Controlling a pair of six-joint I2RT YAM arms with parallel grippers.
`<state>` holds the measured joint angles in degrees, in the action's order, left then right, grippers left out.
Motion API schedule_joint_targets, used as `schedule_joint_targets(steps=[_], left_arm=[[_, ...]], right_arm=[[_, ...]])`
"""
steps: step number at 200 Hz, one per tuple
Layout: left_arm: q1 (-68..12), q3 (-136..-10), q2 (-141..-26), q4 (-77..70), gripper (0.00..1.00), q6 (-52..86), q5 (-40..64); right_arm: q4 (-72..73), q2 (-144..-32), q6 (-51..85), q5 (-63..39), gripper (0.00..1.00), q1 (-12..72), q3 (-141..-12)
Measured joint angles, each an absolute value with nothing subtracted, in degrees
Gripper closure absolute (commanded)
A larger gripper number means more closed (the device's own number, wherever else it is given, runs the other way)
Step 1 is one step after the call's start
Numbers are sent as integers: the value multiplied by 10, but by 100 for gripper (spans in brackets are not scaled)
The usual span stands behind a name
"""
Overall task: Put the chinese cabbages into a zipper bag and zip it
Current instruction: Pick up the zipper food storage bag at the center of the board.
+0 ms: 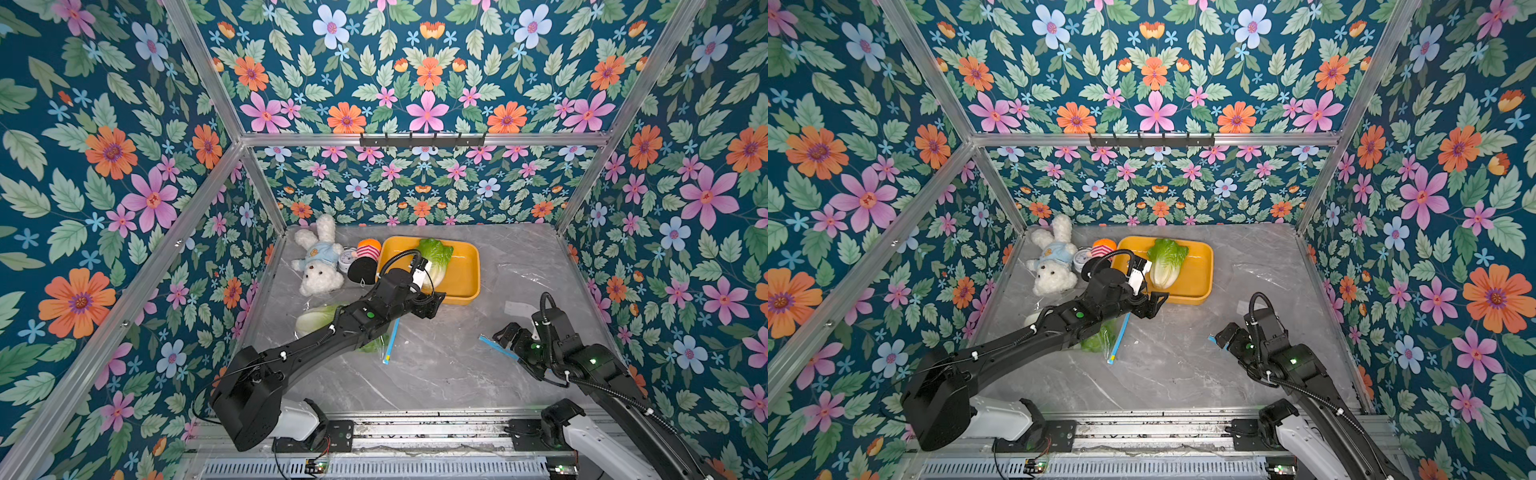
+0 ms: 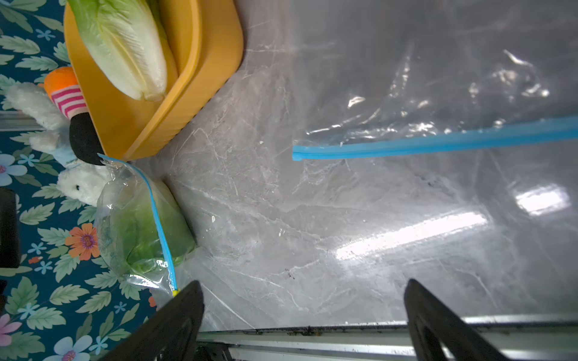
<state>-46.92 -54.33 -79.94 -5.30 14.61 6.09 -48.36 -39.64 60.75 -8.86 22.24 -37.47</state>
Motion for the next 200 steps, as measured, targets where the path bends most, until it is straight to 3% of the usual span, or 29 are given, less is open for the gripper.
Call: schedule_joint_targets(steps=[60,88,144,200], left_arm=[[-474,-500,-779,-91,7,133,53],[-474,-495,-777,-92,6,119,45],[-475,-489,-772,-109,4,104,28],[-475,-490,-776,-113,2,102,16]], right_arm=[[-484,-370,693,-93,1,190,-304],[-408,-385,729,-117,1,132,-237],[-279,-406,766,-115,1,97,-197],[-223,-397,781,-98,10,62,-160]])
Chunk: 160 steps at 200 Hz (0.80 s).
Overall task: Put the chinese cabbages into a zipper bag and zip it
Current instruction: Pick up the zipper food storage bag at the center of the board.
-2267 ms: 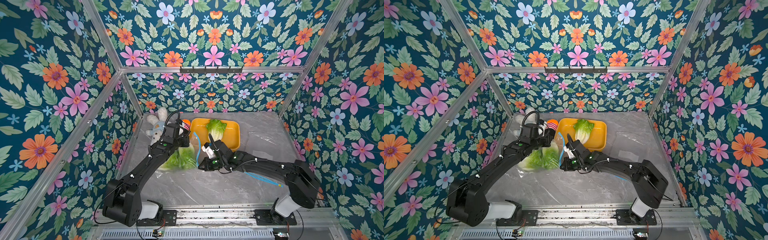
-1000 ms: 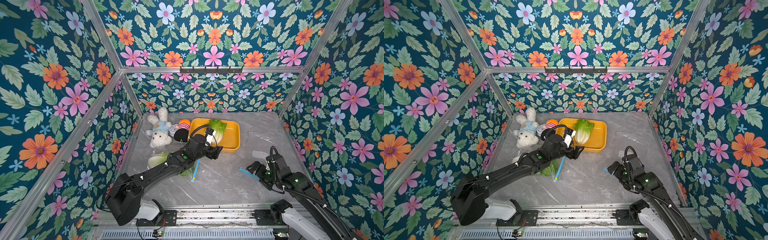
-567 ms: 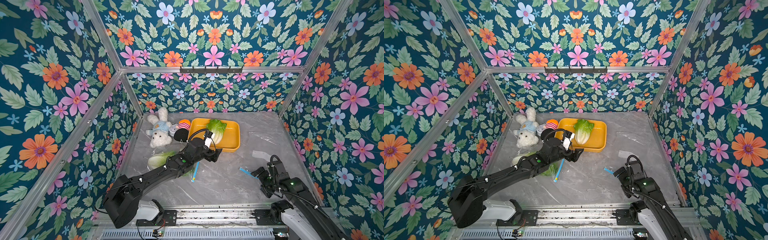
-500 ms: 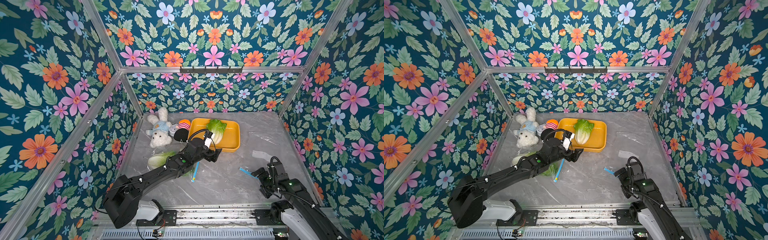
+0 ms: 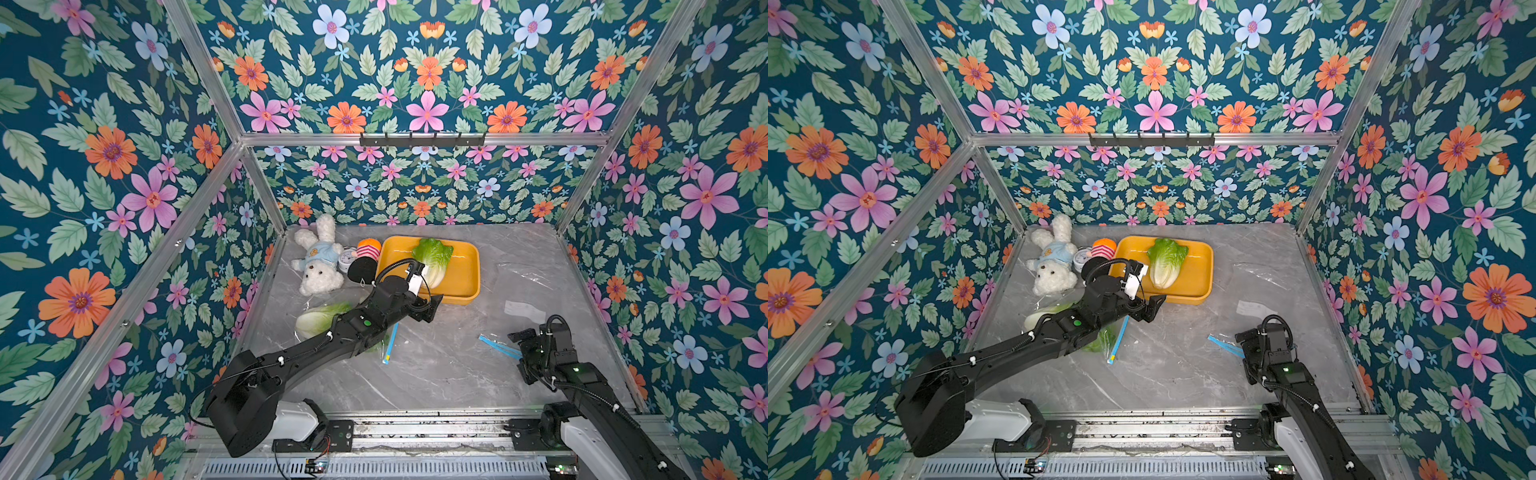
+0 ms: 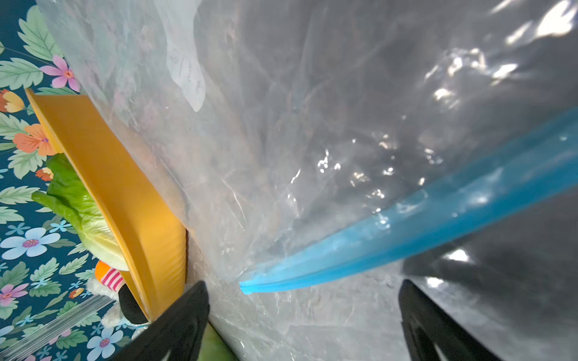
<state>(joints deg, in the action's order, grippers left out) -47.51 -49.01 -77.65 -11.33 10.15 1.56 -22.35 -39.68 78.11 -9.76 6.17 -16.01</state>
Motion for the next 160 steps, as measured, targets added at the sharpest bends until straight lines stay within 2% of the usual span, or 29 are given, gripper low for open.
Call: schedule_joint_targets(steps=[35,57,87,160], left_arm=[[-475,-493,-781,-114,2,102,13],[-475,-493,-781,-113,1,101,11],[-475,-495,-781,-113,1,101,8],[-475,-497,-777,-112,1,90,2]], right_arm=[[-193,-376,785,-89,19,27,-133],[-166,-371,784,-88,31,11,-124],[-137,-391,782,-88,41,2,-122],[-48,-447,768,-73,86,-19,-122]])
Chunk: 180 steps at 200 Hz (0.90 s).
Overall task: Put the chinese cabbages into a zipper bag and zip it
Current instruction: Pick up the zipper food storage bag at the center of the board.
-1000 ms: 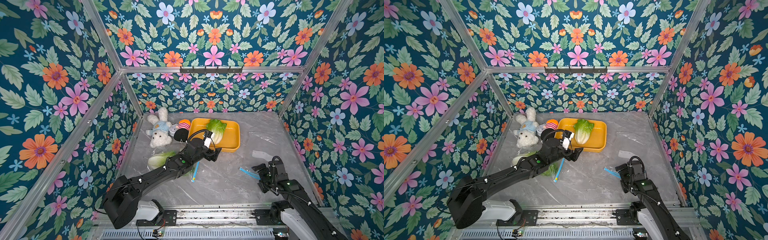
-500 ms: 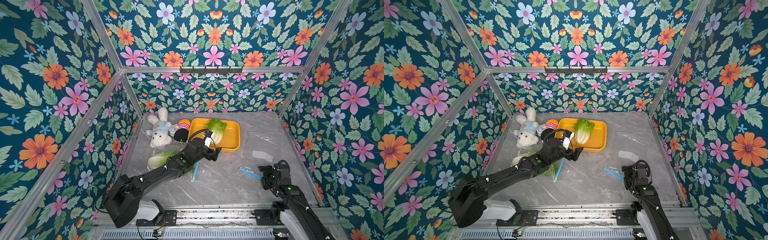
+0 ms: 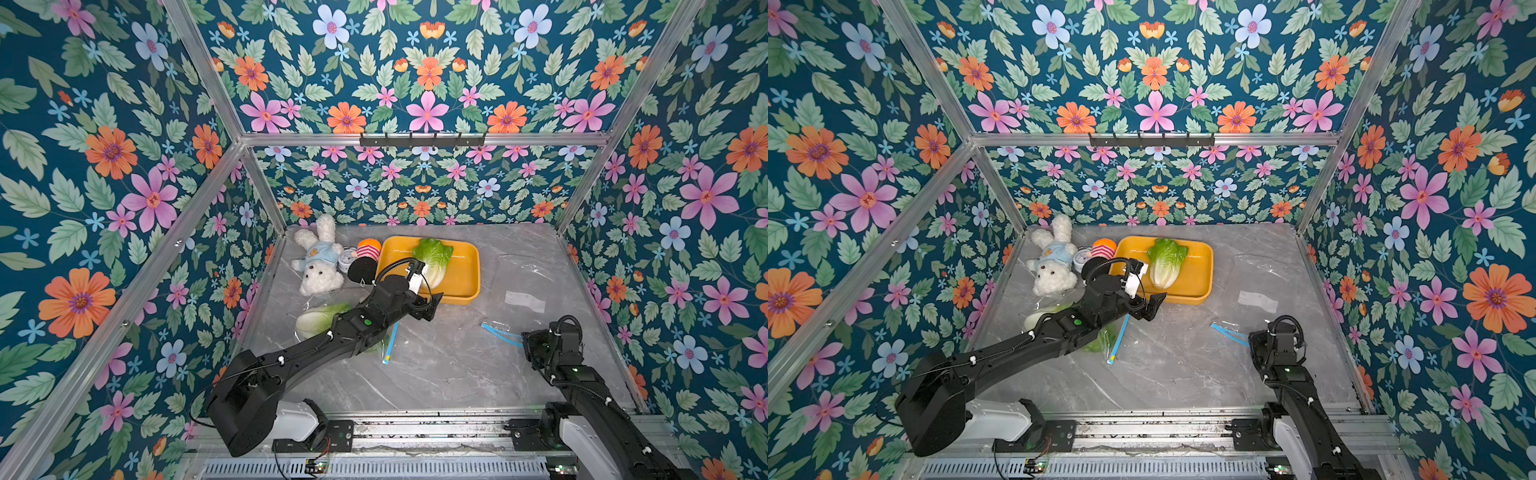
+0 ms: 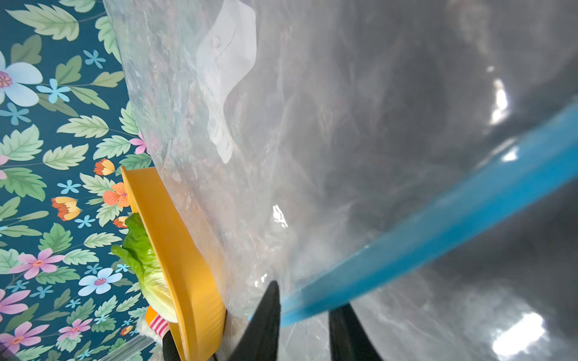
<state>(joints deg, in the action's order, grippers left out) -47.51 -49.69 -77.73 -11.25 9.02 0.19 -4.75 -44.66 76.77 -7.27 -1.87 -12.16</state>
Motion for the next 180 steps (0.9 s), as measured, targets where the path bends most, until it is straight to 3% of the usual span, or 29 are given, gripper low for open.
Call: schedule_joint_targets(steps=[44,114,180], left_arm=[[-475,-500,-775,-110,1,84,-5],[-473,-499,-763,-106,1,80,-16],[-471,-509,-698,-71,1,53,-37]], right_arm=[[-25,-464,743,-71,100,-40,-138],[-50,-450,663,-75,100,-49,-202],[-198,-434,509,-131,100,-49,-411]])
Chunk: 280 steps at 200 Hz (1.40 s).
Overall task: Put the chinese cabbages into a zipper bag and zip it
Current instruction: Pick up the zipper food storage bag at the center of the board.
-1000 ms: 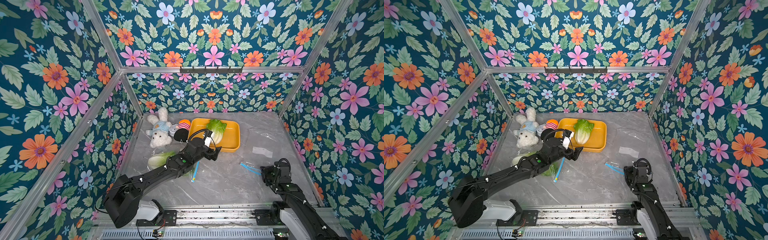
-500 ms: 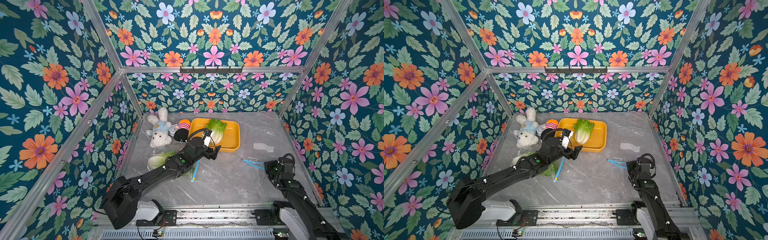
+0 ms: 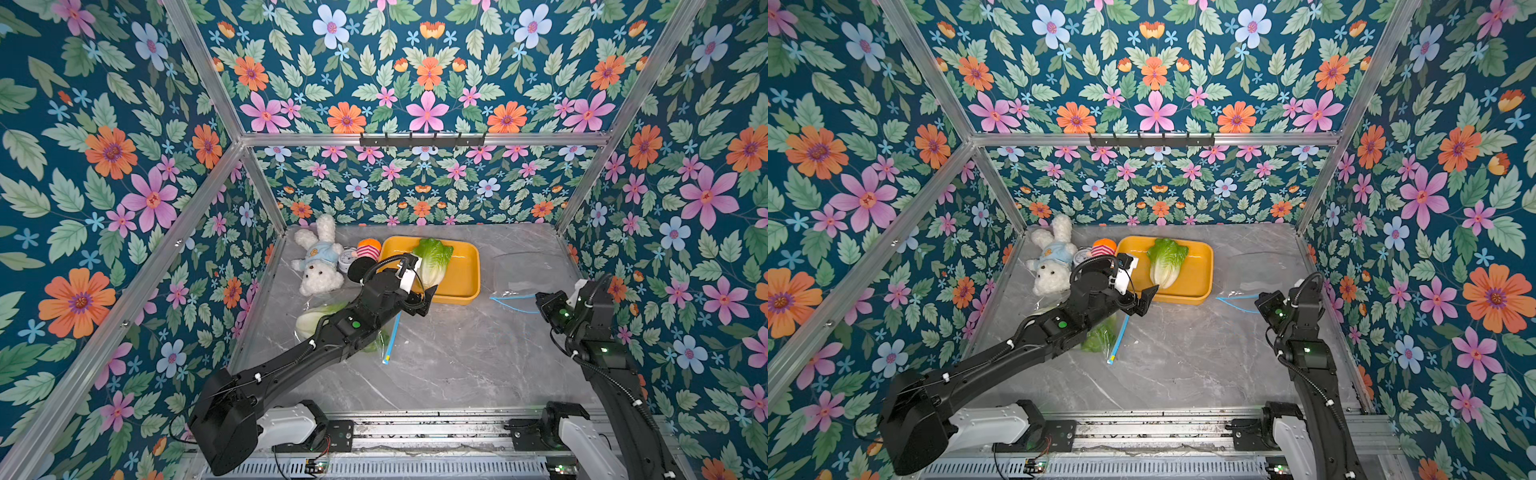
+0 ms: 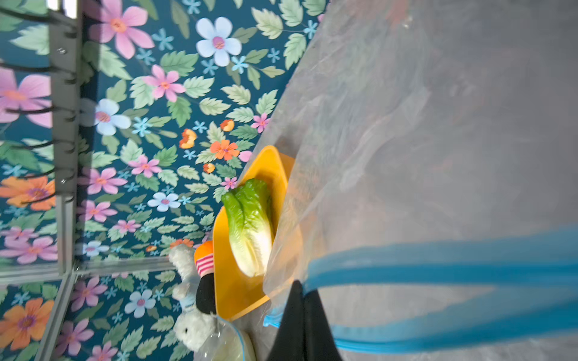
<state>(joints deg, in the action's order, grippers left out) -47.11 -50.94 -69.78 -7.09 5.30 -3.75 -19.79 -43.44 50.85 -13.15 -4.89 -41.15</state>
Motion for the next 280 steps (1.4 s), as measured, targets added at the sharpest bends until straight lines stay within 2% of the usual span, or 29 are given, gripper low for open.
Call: schedule_joint_targets(steps=[75,132,185,225,280], left_arm=[[-449,-544,-635,5,1,48,-78],[-437,-580,-613,69,1,73,-111],[-427,-615,-561,121,1,86,-150],[-427,-696,-544,186,1,72,-157],[-427,-833,-585,295,2,57,-144]], right_arm=[[-404,-474,402,-194,100,-43,-670],[-448,-555,373,-209,100,55,-807],[-444,-658,350,-204,100,198,-931],[-402,-751,343,-208,100,303,-1013],[-269,-883,363,-286,100,360,-1034]])
